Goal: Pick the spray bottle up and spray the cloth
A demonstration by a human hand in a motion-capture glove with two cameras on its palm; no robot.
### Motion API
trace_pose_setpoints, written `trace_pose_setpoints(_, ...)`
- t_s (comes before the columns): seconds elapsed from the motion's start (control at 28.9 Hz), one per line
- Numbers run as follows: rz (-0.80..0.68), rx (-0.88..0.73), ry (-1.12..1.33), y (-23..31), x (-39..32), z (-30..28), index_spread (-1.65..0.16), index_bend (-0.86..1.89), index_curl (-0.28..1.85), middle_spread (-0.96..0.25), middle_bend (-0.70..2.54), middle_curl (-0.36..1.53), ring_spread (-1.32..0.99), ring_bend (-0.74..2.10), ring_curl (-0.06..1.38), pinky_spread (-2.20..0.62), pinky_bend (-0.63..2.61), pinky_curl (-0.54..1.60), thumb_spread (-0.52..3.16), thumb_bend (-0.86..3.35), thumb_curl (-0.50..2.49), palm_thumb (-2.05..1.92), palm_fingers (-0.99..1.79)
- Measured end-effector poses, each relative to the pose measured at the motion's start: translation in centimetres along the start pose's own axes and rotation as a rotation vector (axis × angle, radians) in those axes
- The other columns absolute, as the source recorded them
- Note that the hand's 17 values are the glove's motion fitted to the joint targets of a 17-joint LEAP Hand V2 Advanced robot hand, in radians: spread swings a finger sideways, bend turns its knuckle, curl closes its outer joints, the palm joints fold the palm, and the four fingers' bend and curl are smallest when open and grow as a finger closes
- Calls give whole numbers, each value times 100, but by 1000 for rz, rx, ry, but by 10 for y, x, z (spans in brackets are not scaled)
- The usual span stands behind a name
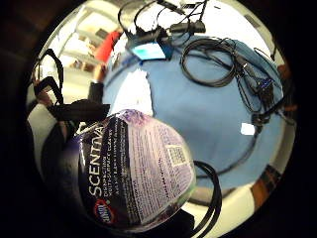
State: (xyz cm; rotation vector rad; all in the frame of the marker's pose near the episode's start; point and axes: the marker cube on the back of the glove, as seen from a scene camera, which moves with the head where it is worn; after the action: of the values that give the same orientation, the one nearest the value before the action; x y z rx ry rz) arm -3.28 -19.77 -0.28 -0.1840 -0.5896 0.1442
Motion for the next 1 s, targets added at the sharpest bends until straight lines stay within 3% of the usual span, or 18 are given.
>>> trace_pose_setpoints(0.17,131,-261,337,-8,-25,37,-27,25,54,-21,55,53,-23,70,51,-29,45,42,35,-2,71,100,134)
trace_pose_setpoints(0.55,356,-644,637,-13,-29,106,-26,23,56,-20,54,53,-23,71,51,-28,46,43,35,-2,75,101,132)
trace_pose_setpoints(1.0,466,-872,742,-13,10,163,-25,19,57,-19,54,54,-23,72,51,-27,46,43,38,-2,78,102,130)
